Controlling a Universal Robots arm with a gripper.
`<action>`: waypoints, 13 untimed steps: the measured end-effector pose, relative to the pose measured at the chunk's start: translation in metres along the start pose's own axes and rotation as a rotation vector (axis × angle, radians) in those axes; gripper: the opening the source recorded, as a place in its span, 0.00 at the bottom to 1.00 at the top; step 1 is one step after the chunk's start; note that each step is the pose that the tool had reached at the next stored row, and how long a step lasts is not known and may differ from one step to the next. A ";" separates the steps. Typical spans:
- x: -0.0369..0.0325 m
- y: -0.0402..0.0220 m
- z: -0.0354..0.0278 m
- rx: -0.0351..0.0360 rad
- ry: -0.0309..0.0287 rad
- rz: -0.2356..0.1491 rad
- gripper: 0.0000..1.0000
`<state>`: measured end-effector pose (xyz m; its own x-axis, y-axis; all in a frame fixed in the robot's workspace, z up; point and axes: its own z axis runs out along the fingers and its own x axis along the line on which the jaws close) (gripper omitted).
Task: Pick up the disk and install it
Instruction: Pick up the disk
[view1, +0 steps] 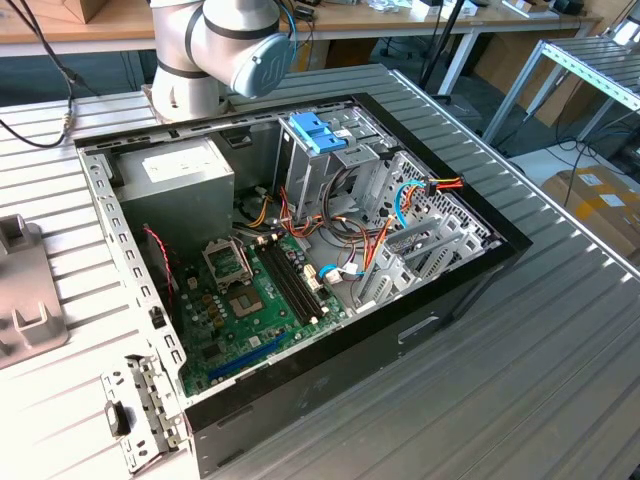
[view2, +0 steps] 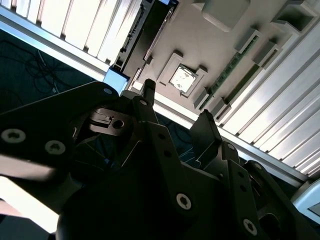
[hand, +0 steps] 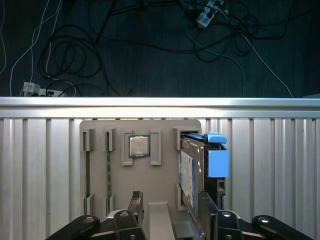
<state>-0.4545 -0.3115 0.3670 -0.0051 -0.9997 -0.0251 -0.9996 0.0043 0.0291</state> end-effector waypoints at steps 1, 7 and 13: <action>-0.0001 0.0000 0.0000 0.0000 0.0000 0.000 0.56; -0.0014 0.0002 0.0003 0.0000 0.0000 0.000 0.56; -0.0059 0.0004 0.0009 0.0000 0.0000 0.000 0.56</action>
<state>-0.4549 -0.3056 0.3662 -0.0051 -0.9997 -0.0251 -0.9996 0.0044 0.0291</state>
